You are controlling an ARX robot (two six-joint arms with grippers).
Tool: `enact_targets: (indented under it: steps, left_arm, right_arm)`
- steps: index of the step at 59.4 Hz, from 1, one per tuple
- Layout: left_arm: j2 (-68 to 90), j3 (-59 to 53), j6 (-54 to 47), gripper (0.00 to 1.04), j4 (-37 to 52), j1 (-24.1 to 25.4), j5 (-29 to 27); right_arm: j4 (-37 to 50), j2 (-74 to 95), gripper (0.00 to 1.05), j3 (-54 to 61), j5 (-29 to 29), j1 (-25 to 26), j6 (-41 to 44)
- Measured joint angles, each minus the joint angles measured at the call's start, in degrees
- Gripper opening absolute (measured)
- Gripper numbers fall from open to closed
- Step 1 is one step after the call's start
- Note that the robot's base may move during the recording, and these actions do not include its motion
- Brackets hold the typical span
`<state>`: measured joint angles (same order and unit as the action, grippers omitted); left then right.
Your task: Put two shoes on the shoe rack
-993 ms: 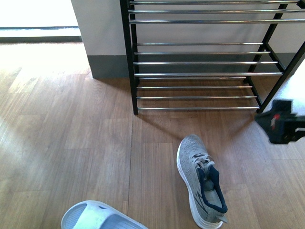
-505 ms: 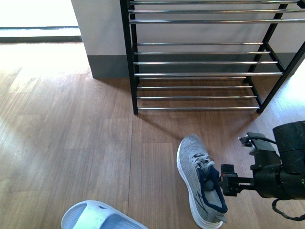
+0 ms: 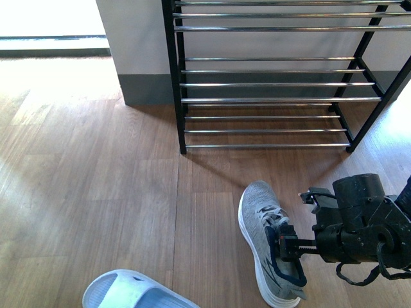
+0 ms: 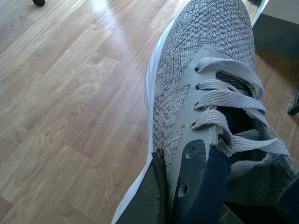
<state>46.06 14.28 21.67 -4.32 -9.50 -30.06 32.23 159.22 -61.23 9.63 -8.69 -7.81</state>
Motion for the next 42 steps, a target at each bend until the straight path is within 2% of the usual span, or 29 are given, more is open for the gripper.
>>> enact_targets:
  steps: [7,36,42]
  left_arm:
    - [0.0,0.0,0.0,0.02,0.0,0.0,0.0]
    - [0.0,0.0,0.0,0.02,0.0,0.0,0.0]
    - [0.0,0.0,0.0,0.02,0.0,0.0,0.0]
  right_arm:
    - [0.24,1.68,0.74,-1.22,-1.97,-0.04,0.0]
    - [2.51,-0.72,0.03,1.14,-0.92,-0.22,-1.01]
    - [4.92,-7.93,0.01,7.37,-2.14,0.79,-0.09]
